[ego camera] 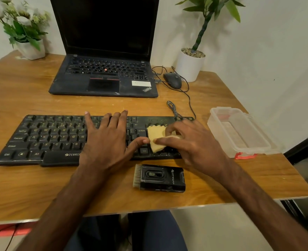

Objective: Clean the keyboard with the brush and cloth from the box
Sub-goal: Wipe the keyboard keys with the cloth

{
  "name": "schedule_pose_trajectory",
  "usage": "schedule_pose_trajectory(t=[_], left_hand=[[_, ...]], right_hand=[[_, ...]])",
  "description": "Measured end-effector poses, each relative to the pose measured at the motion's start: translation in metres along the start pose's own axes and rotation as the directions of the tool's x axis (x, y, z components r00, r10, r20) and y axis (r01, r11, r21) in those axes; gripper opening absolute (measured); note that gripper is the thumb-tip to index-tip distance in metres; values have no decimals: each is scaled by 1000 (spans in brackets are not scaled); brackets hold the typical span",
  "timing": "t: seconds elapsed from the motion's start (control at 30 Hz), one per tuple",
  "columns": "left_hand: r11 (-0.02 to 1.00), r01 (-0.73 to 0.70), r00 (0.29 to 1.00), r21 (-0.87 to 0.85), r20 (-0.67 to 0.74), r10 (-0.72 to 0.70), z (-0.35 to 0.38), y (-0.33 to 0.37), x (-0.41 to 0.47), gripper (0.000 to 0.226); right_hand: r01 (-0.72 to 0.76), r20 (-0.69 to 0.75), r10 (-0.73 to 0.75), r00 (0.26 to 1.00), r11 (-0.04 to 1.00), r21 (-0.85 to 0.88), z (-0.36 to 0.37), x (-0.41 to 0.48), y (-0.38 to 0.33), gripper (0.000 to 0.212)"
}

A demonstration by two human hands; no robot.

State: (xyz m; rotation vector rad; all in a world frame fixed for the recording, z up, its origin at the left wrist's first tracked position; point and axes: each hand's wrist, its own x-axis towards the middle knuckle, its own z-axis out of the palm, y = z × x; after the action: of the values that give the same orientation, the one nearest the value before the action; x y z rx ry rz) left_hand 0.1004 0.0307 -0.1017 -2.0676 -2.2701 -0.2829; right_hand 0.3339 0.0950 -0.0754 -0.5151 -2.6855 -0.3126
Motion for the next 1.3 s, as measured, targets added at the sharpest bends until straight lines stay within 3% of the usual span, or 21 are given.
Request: schedule_pose_trajectory(t=[0.13, 0.3, 0.5, 0.6, 0.77, 0.93, 1.13, 1.3], left_hand=[[999, -18, 1000, 28, -3, 19, 0, 0, 1, 124], [999, -29, 1000, 41, -3, 29, 0, 0, 0, 123], [997, -26, 1000, 70, -2, 27, 2, 1, 1, 122], [998, -27, 1000, 53, -4, 27, 2, 0, 0, 121], [999, -9, 1000, 39, -4, 9, 1, -1, -1, 121], [998, -14, 1000, 57, -1, 14, 2, 0, 0, 120], [997, -20, 1000, 68, -2, 20, 2, 1, 0, 119], [998, -14, 1000, 66, 0, 14, 2, 0, 0, 118]], right_hand=[[204, 128, -191, 973, 974, -101, -6, -6, 5, 53], [212, 161, -193, 968, 971, -113, -13, -26, 24, 71], [235, 124, -223, 967, 968, -86, -6, -11, 3, 52], [273, 146, -257, 955, 956, -106, -6, -7, 4, 52], [176, 157, -157, 975, 978, -114, -26, -48, 35, 51], [-151, 124, 166, 978, 981, -125, -36, -54, 41, 52], [-367, -58, 363, 930, 918, -152, -16, -9, 41, 33], [-249, 113, 278, 954, 943, -220, -6, 0, 59, 38]])
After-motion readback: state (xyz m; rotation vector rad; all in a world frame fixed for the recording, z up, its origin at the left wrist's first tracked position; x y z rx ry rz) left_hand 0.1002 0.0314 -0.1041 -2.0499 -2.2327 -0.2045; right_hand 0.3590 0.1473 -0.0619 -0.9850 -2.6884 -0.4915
